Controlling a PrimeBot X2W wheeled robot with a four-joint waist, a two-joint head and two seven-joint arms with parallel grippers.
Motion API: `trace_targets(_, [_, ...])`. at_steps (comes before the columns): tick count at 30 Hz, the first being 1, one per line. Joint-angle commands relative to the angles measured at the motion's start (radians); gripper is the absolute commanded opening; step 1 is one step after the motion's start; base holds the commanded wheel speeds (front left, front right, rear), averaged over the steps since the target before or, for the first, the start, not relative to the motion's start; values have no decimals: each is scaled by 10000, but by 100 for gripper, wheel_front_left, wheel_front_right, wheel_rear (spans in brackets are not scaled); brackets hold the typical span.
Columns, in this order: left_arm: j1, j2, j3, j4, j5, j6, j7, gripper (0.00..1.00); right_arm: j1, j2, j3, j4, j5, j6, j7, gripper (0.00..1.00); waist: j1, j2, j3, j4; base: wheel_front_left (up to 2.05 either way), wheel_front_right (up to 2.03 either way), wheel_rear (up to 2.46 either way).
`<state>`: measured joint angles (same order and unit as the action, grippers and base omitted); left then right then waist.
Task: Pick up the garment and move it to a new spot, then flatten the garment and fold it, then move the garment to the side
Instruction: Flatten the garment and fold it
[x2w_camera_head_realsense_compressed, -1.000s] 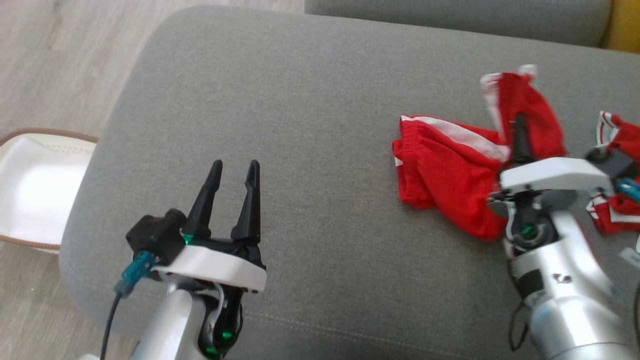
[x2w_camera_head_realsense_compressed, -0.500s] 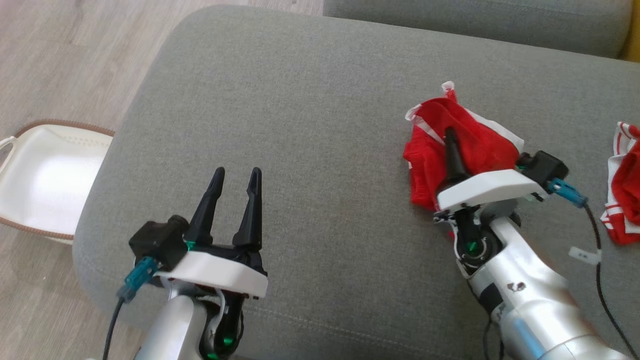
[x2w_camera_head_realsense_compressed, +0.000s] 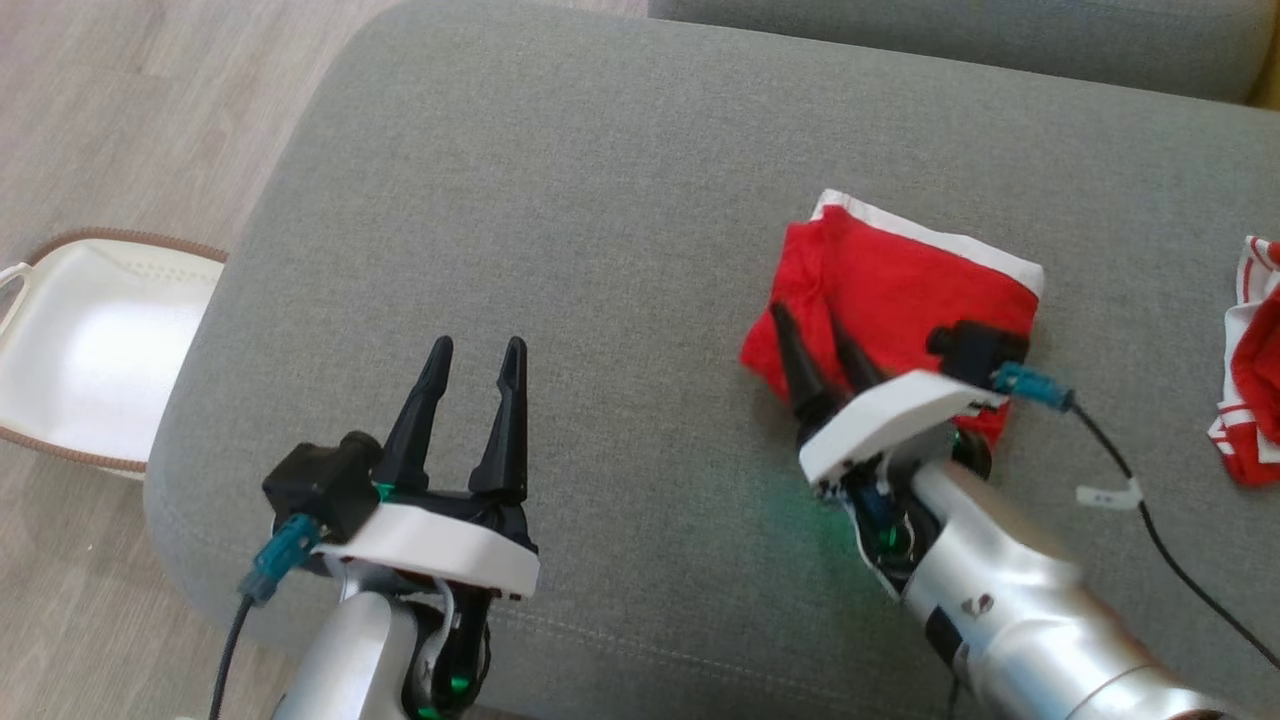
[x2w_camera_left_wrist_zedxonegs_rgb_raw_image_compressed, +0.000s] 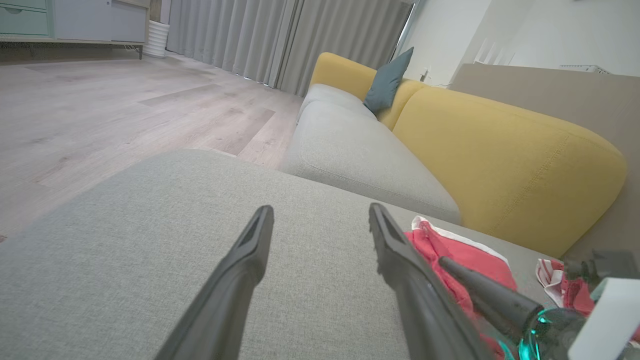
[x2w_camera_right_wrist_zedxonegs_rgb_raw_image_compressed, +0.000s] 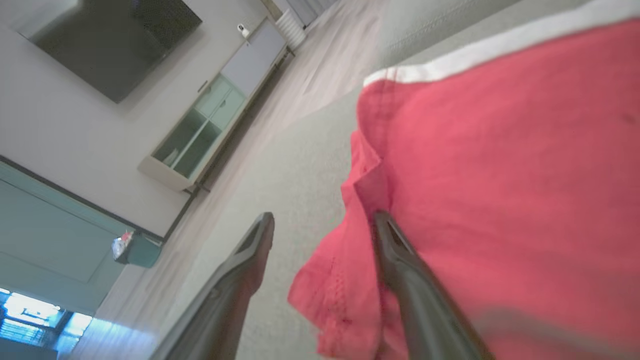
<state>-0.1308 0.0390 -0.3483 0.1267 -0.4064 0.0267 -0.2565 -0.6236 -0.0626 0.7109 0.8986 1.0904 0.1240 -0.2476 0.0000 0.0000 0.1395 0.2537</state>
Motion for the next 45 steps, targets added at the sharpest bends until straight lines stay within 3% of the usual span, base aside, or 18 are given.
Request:
trace_targets(1, [-384, 112, 233, -329, -54, 51, -53, 100, -188, 124, 338, -32, 149, 67, 33, 100, 0, 0, 1, -2, 0, 0, 0])
trace_targets(10, [-412, 112, 318, -300, -41, 68, -53, 100, -377, 124, 1923, 337, 913, 67, 309, 100, 0, 0, -13, -277, 0, 0, 0])
trace_targets(18, [-358, 112, 542, -365, 43, 69, -53, 100, -949, 124, 1948, 292, 811, 67, -120, 100, 0, 0, -194, -811, 0, 0, 0])
trace_targets(23, [-349, 112, 655, -471, 74, 73, -53, 100, -1333, 122, 484, 222, -379, 67, -136, 100, 0, 0, -249, -1091, 0, 0, 0])
trace_targets(24, [-365, 112, 691, -529, 84, 75, -53, 100, -1269, 21, -507, -63, -1285, 67, -137, 100, 0, 0, -266, -1193, 0, 0, 0])
trace_targets(26, [-381, 112, 724, -587, 86, 77, -53, 100, -1000, -183, -1496, -561, -2302, 67, -138, 100, 0, 0, -279, -1282, 0, 0, 0])
trace_targets(27, [-381, 112, 724, -587, 86, 77, -53, 100, -1000, -183, -1496, -561, -2302, 67, -138, 100, 0, 0, -279, -1282, 0, 0, 0])
trace_targets(31, [-385, 112, 785, -703, 95, 85, -53, 100, 8, -492, -3540, -2005, -4357, 67, -139, 100, 0, 0, -315, -1431, 0, 0, 0])
trace_targets(36, [-337, 112, 844, -797, 87, 76, -53, 100, 1683, -345, -5656, -3965, -6649, 67, -140, 100, 0, 0, -358, -1596, 0, 0, 0])
trace_targets(41, [-292, 112, 843, -788, 32, 29, -53, 100, 3194, 3, -6789, -5465, -8115, 67, -99, 100, 0, 0, -351, -1756, 0, 0, 0])
trace_targets(45, [-281, 112, 815, -697, 40, -54, -53, 100, 4044, 111, -7041, -6203, -8447, 67, 125, 100, 0, 0, -341, -1884, 0, 0, 0])
